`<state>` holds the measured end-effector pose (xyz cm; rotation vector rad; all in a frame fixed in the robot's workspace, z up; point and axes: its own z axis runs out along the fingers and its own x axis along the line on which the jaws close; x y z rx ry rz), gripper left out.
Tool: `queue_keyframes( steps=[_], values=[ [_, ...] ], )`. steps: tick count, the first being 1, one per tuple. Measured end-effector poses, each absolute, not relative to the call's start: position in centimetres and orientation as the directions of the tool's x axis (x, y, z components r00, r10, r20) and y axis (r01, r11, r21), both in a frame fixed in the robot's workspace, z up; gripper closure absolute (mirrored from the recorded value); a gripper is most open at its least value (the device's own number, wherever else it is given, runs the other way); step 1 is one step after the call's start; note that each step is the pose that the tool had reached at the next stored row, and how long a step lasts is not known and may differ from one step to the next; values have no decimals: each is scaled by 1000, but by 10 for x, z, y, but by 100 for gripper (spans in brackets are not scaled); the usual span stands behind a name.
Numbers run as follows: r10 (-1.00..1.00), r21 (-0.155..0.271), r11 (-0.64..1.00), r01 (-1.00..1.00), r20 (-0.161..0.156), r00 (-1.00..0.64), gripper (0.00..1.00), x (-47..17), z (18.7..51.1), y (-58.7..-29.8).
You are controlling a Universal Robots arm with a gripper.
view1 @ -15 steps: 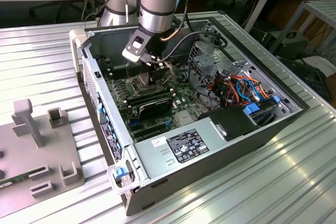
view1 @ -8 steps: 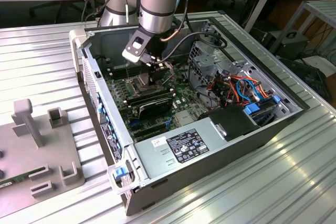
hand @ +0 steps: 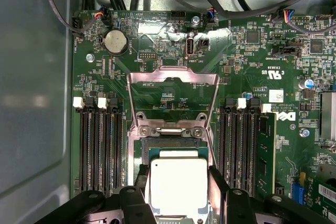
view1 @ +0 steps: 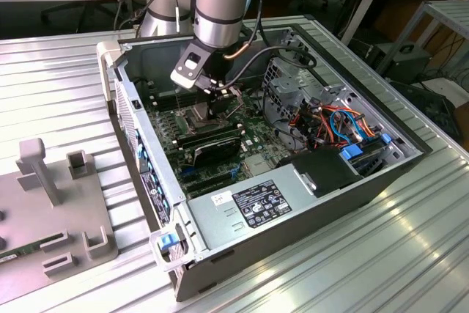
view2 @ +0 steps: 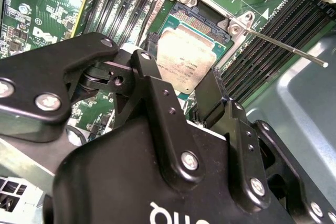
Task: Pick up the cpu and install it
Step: 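Place the cpu into insertion slot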
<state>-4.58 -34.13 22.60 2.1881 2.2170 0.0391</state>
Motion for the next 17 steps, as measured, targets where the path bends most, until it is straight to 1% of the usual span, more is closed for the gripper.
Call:
queue_keyframes(
  steps=[12, 17],
  values=[
    [1000, 36, 13, 999, -1, -13, 46, -46, 225, -341],
    [1000, 36, 13, 999, -1, -13, 46, -46, 220, -341]
  ],
)
